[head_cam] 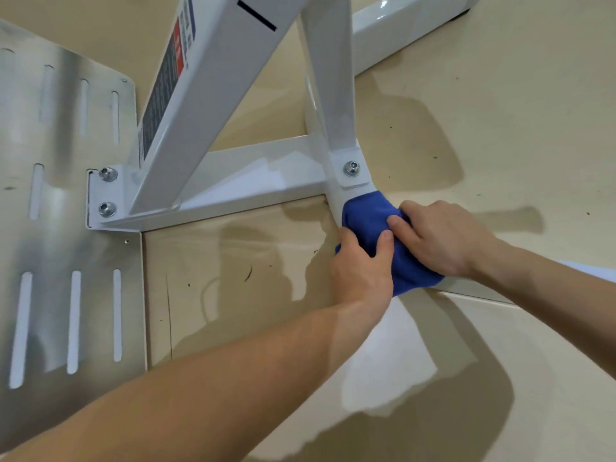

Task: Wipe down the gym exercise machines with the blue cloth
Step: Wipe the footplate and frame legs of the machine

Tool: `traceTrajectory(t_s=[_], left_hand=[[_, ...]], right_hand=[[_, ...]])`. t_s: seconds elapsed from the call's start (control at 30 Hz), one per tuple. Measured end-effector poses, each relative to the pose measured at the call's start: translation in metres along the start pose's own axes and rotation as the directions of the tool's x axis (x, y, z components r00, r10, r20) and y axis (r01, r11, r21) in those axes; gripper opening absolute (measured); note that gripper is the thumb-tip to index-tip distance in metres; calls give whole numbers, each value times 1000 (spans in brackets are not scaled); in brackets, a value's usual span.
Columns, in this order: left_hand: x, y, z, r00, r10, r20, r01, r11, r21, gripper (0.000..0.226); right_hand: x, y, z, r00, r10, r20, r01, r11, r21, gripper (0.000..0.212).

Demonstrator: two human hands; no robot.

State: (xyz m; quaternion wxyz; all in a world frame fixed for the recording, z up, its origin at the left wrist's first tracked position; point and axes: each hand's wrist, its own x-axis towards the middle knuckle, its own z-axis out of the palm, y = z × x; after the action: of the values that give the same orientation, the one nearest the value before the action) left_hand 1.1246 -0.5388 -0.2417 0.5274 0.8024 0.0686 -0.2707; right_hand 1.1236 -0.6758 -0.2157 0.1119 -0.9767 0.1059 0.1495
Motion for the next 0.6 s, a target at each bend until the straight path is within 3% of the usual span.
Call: traceTrajectory(t_s=[0.07,0.2,0.33,0.43,0.6], left_hand=[[5,3,-9,1000,7,-27,-9,998,-62,20],[14,11,-31,987,86,-135,-84,996,27,21],[33,43,-56,931,204,-304,-183,978,96,16],[56,59,-64,933,175,-316,-181,983,10,16],[66,52,-45,986,144,-81,-141,989,35,31]], right_hand=[[-5,5,-3,997,-8,-73,8,1000,1,39],[-14,-1,1,961,95,-261,-18,959,283,32],[7,-25,-12,887,228,-401,-37,901,432,30],[34,-38,-18,893,270,-360,-52,856,514,36],[68,-55,-6,970,216,-112,-130,847,515,46]])
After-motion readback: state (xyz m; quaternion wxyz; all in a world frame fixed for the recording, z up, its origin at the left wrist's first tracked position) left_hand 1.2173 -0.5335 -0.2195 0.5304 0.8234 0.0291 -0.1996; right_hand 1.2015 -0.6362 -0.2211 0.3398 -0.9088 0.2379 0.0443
